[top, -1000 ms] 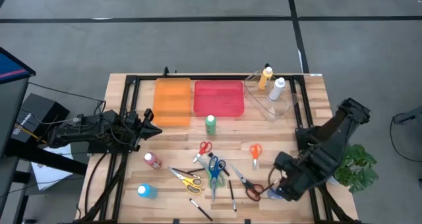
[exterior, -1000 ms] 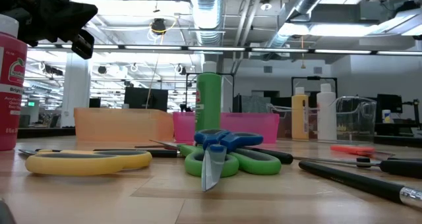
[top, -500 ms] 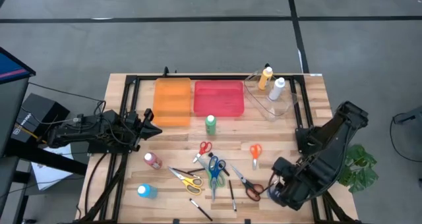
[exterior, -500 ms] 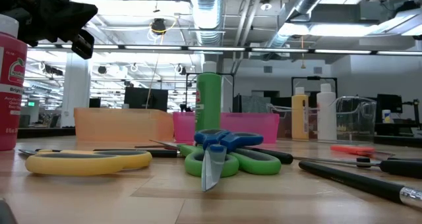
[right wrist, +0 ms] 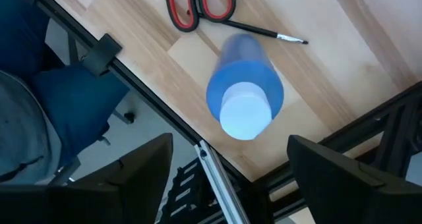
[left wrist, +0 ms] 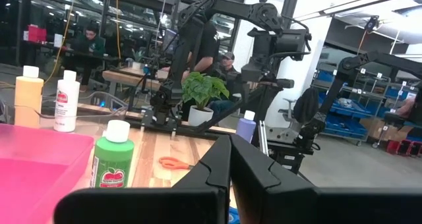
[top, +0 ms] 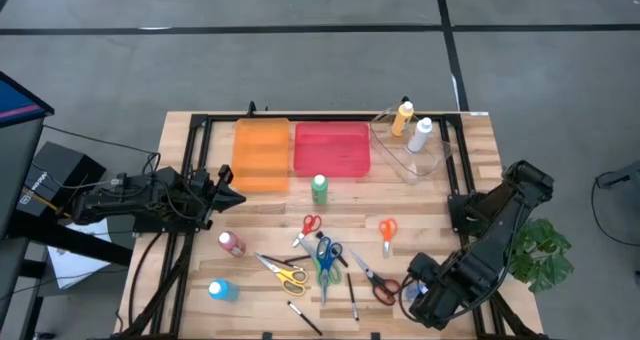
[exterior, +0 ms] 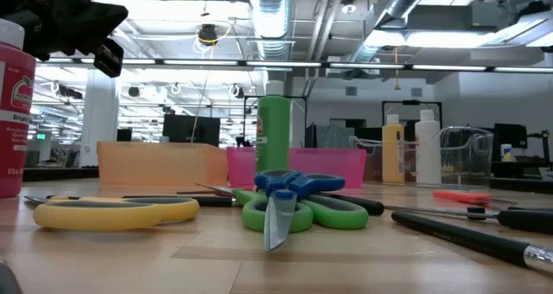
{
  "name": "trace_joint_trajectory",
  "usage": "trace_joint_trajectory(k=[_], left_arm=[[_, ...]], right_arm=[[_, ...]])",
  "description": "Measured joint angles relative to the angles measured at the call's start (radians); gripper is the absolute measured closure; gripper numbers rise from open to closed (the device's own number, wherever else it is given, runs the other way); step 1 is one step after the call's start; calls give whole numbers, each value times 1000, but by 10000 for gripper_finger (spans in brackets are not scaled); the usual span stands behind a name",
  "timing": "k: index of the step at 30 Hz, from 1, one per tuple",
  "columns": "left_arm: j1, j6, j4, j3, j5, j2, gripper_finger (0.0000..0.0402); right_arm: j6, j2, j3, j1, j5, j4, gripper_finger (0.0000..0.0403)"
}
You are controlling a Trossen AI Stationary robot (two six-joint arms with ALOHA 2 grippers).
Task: Pick & Place Paint Supplies
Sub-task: Put the violet paint bottle into the transparent bin
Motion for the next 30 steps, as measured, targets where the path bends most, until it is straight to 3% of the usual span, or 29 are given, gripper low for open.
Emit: trace_joint_trajectory(k=[19,30], left_arm=[[0,0,1,0,0,0,401],[0,0,1,0,0,0,401]], right_arm=[[-112,-2,-97,-25,0,66,110],[-121,-4,-128,-24,-6,67,157]])
